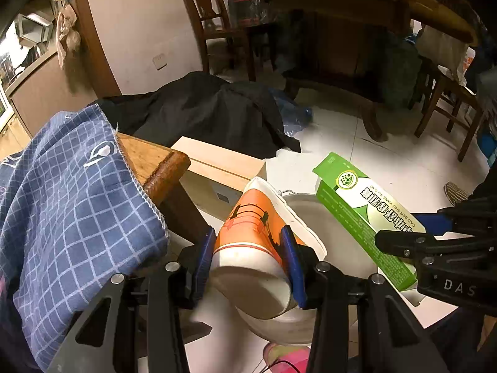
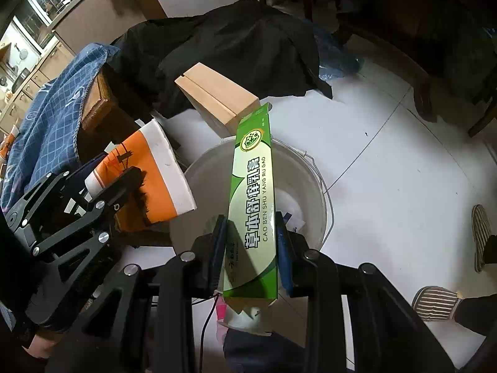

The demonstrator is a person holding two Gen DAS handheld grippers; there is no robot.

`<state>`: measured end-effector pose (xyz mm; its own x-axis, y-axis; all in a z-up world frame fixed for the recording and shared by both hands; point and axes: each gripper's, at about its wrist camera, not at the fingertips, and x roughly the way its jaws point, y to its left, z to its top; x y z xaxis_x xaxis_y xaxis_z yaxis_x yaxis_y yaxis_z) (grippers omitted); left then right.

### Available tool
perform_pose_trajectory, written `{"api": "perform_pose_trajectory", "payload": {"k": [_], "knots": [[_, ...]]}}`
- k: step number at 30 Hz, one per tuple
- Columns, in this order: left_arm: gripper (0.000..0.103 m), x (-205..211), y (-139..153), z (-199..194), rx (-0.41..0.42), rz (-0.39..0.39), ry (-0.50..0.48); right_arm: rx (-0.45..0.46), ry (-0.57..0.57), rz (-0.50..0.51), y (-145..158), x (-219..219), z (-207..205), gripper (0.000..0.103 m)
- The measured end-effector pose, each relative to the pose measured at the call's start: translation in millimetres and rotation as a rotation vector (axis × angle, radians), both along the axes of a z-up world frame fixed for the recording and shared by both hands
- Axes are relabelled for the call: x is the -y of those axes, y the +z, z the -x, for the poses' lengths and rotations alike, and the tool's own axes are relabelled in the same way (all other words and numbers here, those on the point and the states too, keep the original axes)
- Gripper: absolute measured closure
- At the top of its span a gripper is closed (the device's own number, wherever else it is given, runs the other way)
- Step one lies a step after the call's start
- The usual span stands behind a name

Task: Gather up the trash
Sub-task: 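Carry the box and cup to the white bucket and release both, then swing both tools back over the table toward the boxes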

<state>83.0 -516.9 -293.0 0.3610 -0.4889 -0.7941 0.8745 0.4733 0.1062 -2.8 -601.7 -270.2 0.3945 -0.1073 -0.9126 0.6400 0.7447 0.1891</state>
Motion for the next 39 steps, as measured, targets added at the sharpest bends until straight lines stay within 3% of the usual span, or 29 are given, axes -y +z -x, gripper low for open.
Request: {"api": "perform_pose_trajectory", "payload": {"k": [6,10,22,32,35,39], "knots": [[0.058,5.7,-1.0,2.0,-0.012,-0.020,-0.016,-0.005,-0.006,0.007,1.2,-0.7,0.9,0.072],[0.057,8.5,-5.7,2.2,-0.019,-0.035,-0.024,0.008,-0.019,0.015,4.0,0.6,6.4,0.051],[0.055,9.1,-9.6,1.0,-0.054,-0.033,-0.031,0.031,-0.042,0.020,8.2,6.1,14.2,0.051],[0.054,3.0,5.4,4.4,-0.047,-0.013,-0.032,0.058,-0.046,0.056,24.5,5.2,16.8,0.051],[0.054,-4.2,19.5,5.5,-0.032,0.011,-0.024,0.120,-0.045,0.096,43.4,-0.8,17.8,0.051],[0.054,-38.0,70.1,-0.9,0.030,0.113,0.020,0.286,-0.004,0.233,98.9,-24.1,14.5,0.051]]}}
